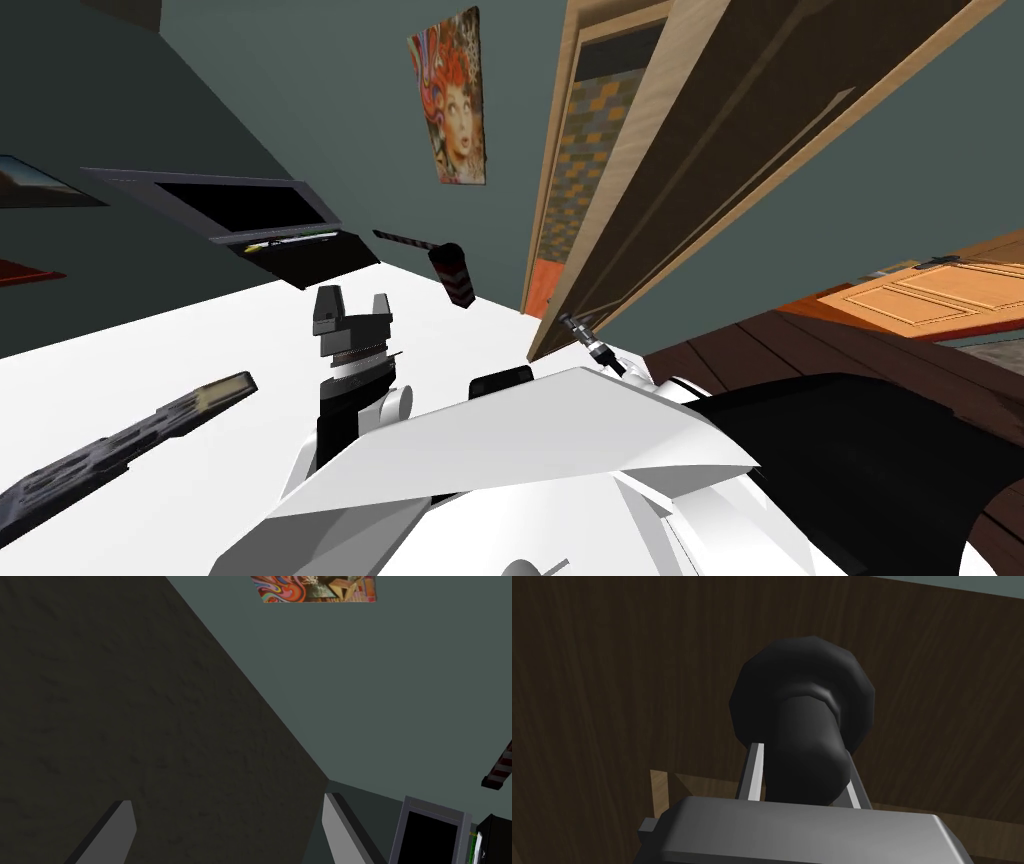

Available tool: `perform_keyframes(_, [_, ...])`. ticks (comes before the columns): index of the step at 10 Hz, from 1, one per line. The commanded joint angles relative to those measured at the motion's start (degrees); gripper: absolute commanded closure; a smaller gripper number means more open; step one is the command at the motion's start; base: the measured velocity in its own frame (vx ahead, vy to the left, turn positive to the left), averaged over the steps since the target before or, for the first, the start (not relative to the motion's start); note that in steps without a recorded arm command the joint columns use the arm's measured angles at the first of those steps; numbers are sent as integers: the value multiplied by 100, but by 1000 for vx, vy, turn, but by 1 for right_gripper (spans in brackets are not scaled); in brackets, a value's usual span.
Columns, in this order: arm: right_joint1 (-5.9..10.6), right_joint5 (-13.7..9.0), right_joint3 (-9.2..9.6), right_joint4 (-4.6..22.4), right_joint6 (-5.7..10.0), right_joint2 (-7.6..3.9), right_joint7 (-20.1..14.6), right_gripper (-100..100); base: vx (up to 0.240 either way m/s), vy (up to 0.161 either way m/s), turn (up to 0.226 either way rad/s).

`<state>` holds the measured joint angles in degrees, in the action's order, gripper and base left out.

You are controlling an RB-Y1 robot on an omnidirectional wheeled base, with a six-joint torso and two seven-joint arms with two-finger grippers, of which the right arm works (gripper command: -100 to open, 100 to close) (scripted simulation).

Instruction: Pull the door open

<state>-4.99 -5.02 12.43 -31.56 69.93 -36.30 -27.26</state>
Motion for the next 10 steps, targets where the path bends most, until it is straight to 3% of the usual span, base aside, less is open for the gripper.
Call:
perform_keyframes(1, [-10, -20, -10, 163, 144, -50, -12, 100, -184, -82, 133])
perform_keyframes(4, [-90, -51, 9, 285, 369, -121, -43, 100, -202, -96, 182])
perform_keyframes(6, [-89, -26, 49, 225, 310, -72, -51, 100, -88, -21, 22])
perform_keyframes(10, [-62, -28, 68, 352, 422, -84, -66, 100, -149, -71, 148])
